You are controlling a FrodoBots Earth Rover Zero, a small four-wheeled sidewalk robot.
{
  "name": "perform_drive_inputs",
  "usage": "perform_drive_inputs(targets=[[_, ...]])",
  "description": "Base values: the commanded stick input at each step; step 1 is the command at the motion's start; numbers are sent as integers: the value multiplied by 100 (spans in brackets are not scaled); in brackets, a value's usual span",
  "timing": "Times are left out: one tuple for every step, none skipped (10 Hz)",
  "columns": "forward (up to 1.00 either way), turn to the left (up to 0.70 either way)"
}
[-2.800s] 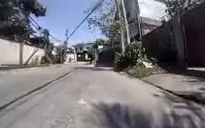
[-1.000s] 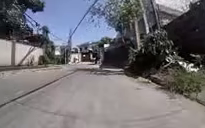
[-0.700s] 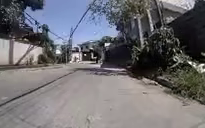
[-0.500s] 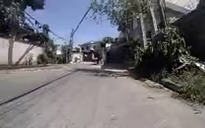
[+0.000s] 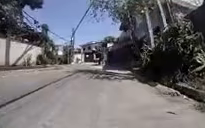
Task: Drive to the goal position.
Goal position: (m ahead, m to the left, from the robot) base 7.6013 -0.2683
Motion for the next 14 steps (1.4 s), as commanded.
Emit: perform_drive_inputs(targets=[[100, 0], [100, 0], [100, 0], [100, 0], [100, 0], [100, 0], [100, 0], [100, 0], [100, 0], [100, 0], [100, 0], [100, 0], [100, 0], [100, 0]])
